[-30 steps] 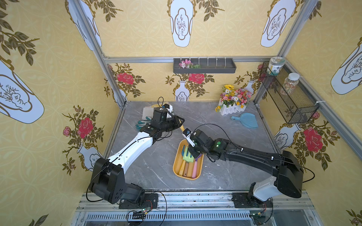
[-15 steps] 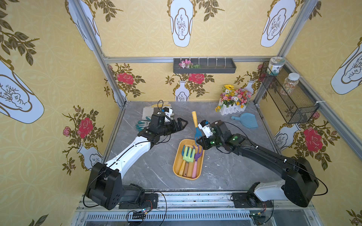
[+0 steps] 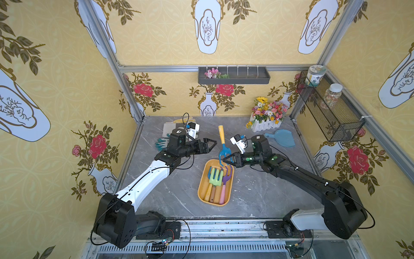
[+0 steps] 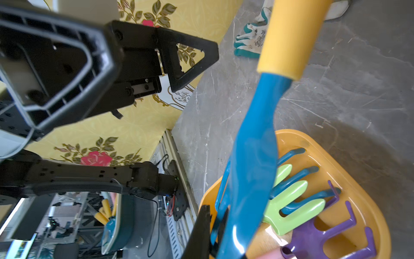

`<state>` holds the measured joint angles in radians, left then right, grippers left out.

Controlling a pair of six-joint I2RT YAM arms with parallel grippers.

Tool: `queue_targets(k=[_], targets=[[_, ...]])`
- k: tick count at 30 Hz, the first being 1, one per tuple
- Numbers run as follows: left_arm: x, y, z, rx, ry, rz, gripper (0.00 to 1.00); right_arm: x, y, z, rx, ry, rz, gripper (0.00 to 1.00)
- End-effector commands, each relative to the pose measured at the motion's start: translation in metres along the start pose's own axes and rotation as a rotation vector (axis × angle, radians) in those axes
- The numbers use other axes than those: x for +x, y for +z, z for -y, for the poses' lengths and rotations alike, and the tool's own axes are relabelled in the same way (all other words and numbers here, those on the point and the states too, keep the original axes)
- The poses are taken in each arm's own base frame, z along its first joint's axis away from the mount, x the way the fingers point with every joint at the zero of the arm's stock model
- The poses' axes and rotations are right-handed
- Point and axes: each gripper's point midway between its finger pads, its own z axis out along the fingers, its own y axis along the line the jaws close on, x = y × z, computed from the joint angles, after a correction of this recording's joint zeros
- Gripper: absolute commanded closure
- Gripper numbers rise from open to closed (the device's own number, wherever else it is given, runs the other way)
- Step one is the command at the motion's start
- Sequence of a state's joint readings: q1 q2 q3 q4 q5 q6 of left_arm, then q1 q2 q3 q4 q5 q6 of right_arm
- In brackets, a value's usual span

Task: Put the rake into the storage box
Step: Pick up the rake at the center of the board.

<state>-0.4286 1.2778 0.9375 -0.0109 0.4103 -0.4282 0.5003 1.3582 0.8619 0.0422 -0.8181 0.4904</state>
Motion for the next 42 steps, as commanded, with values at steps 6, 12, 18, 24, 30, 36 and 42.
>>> queue_targets(k=[6,12,18,24,30,36,42], targets=[[-0.002,-0.015,0.003,-0.156,0.407,0.057,0.0,-0.005,0.003,-0.01,-0.095,0.028,-0.008,1.0],[0.005,-0.003,-0.012,-0.349,0.63,-0.007,0.0,-0.001,0.008,-0.01,-0.117,0.054,-0.048,1.0],[0.005,0.006,-0.005,-0.295,0.548,0.007,0.0,0.013,0.018,-0.02,-0.148,0.031,-0.11,1.0],[0.011,0.022,0.005,-0.167,0.396,-0.009,0.0,0.023,0.025,-0.023,-0.128,0.012,-0.155,1.0],[0.017,0.037,0.01,-0.081,0.248,-0.047,0.15,0.023,0.021,-0.028,-0.107,-0.025,-0.132,1.0],[0.021,0.056,0.014,-0.021,0.129,-0.106,0.34,0.024,0.021,-0.032,-0.092,-0.054,-0.13,1.0],[0.023,0.061,0.007,-0.055,0.104,-0.14,1.0,0.032,0.024,-0.027,-0.065,-0.05,-0.145,1.0]])
